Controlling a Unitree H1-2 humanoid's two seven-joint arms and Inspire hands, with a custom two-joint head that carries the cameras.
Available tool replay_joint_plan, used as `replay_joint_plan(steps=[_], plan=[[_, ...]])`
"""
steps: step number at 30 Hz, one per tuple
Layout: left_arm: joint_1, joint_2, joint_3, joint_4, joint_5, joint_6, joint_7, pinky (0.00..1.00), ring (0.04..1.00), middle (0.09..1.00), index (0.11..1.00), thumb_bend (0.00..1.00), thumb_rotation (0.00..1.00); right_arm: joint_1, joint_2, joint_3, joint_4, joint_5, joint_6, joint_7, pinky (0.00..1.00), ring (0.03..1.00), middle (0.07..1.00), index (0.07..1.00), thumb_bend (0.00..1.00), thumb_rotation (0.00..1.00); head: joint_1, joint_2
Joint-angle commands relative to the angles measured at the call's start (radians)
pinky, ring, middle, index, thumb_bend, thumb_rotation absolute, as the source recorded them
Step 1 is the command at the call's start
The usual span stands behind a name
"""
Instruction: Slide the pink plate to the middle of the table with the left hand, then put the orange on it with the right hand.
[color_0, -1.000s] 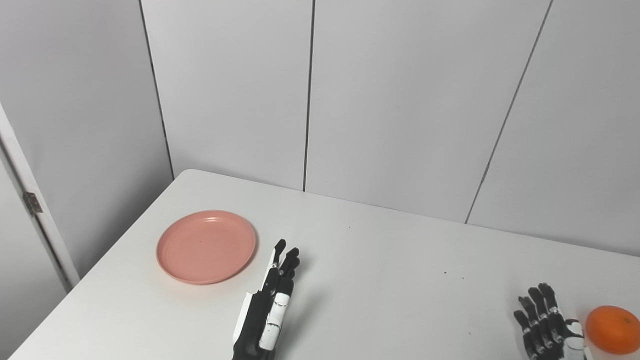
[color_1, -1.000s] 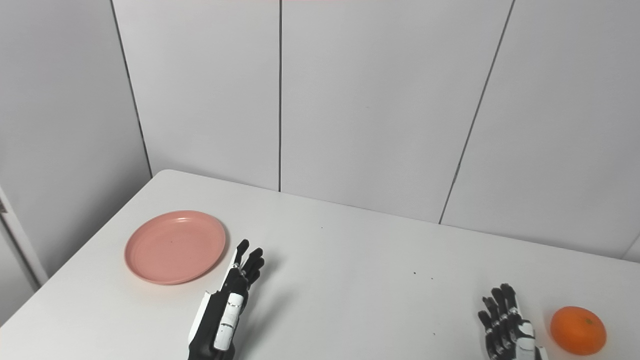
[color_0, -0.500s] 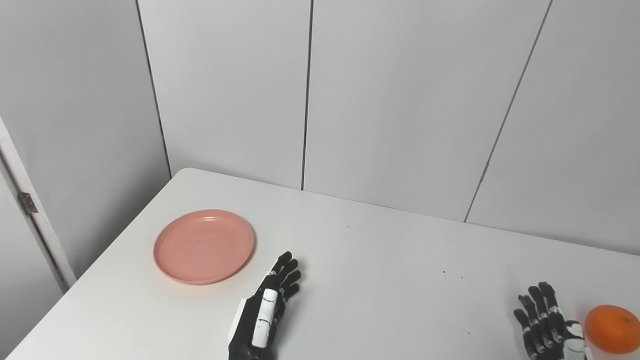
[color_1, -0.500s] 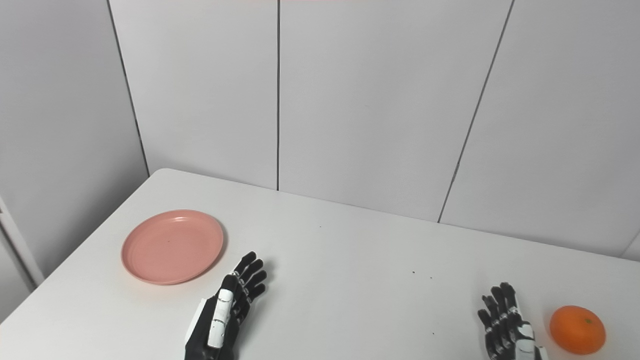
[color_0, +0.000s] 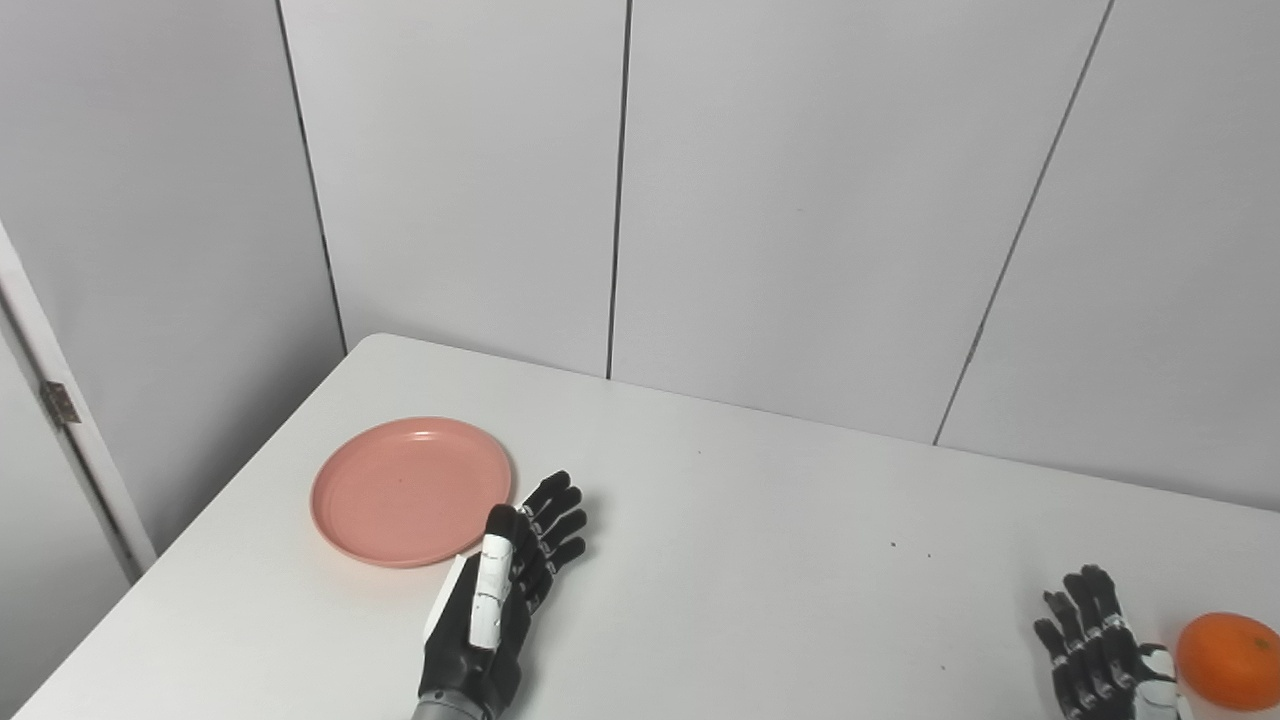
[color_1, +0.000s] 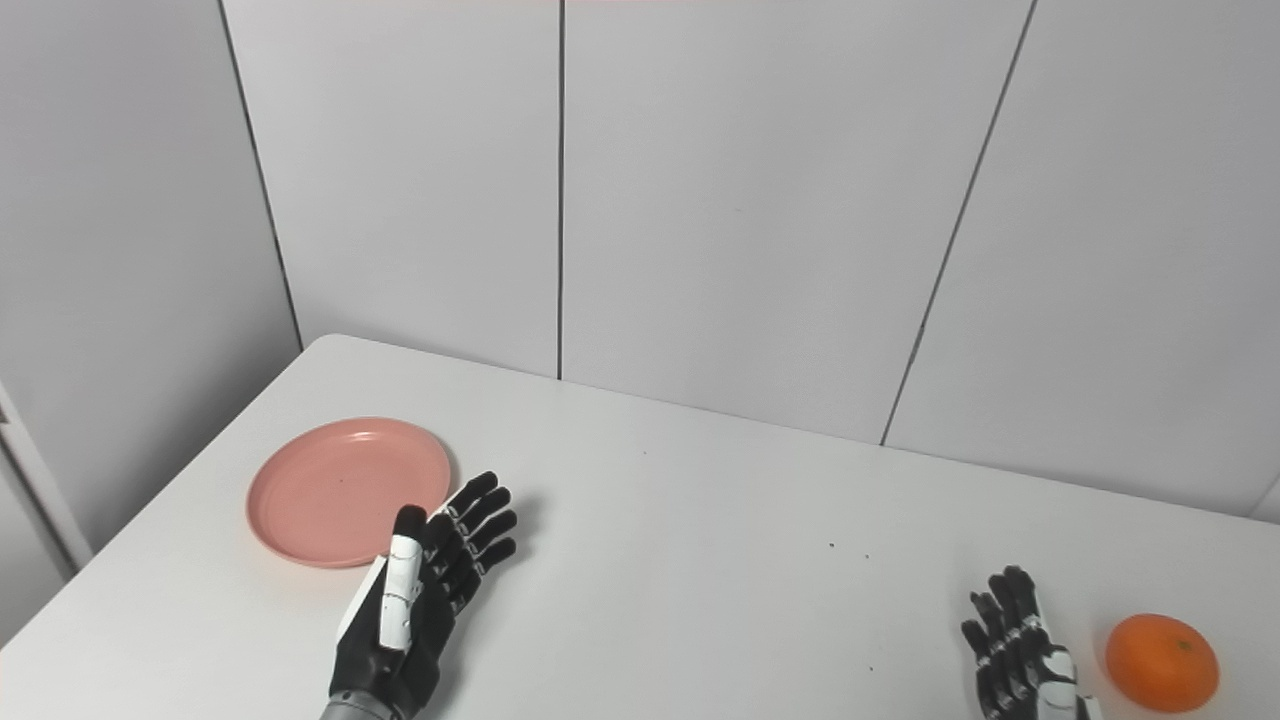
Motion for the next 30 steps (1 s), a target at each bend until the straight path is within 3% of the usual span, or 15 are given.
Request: replay_joint_plan(steps=[1,5,9,17,22,30], plan=[[-0.062,0.016,0.012,-0.063,-0.031,0.017,-0.010,0.89,0.914,0.912,0.860,0.96,0.96,0.103,0.022,0.004,0.109,-0.002,-0.019,0.007,1.00,1.000,0.999,0.980,0.86,1.00,0.000,0.002],[-0.121,0.066,0.052,-0.096,-0.070,0.044,-0.014,0.88,0.909,0.910,0.874,0.97,0.96,0.103,0.022,0.005,0.108,-0.004,-0.019,0.007,1.00,1.000,0.999,0.980,0.87,1.00,0.001,0.002],[-0.171,0.121,0.100,-0.074,-0.102,0.045,-0.018,0.79,0.876,0.884,0.868,1.00,0.96,0.103,0.024,0.005,0.109,-0.007,-0.021,0.006,1.00,1.000,0.997,0.977,0.87,1.00,0.000,0.003],[-0.290,0.229,0.179,-0.046,-0.162,0.066,-0.017,0.72,0.834,0.855,0.849,1.00,0.92,0.101,0.027,0.002,0.109,-0.014,-0.015,0.003,1.00,1.000,0.994,0.964,0.87,1.00,0.000,0.004],[-0.356,0.298,0.256,0.040,-0.207,0.058,-0.023,0.72,0.818,0.858,0.854,1.00,0.89,0.100,0.028,0.001,0.112,-0.017,-0.017,0.003,1.00,1.000,0.994,0.963,0.87,1.00,-0.001,0.004],[-0.436,0.414,0.335,0.215,-0.251,0.040,-0.066,0.79,0.868,0.866,0.850,1.00,0.88,0.094,0.025,-0.001,0.119,-0.021,-0.011,0.002,1.00,1.000,0.991,0.962,0.87,1.00,0.007,0.003]])
